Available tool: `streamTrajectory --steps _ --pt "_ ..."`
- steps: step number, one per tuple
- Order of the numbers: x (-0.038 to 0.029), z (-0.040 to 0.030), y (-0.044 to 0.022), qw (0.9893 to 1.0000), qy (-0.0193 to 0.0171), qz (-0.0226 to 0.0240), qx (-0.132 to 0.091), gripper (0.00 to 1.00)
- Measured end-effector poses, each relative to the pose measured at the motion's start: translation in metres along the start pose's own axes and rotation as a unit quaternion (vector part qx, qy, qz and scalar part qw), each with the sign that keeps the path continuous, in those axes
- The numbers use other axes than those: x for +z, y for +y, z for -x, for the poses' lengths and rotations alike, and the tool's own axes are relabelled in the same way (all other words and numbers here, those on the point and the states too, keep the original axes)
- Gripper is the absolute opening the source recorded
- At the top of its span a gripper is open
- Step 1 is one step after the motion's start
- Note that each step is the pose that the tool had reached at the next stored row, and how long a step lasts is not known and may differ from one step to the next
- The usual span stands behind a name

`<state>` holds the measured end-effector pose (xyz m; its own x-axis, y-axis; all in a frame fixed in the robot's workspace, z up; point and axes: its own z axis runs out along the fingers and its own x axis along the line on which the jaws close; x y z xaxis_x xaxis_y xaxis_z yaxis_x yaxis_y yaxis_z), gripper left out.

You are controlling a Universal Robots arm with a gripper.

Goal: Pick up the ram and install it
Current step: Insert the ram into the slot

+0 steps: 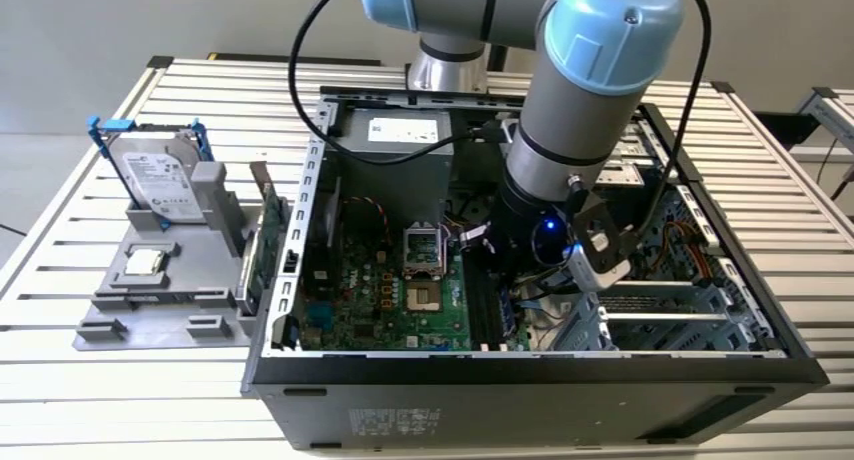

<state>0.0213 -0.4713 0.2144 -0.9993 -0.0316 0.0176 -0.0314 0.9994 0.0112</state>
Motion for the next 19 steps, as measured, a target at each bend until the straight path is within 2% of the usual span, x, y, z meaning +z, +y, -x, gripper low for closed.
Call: streamTrajectory --steps 19 --pt "0.0017 -0.0019 -0.0004 1.0000 0.0001 -0.0005 -0.001 0.00"
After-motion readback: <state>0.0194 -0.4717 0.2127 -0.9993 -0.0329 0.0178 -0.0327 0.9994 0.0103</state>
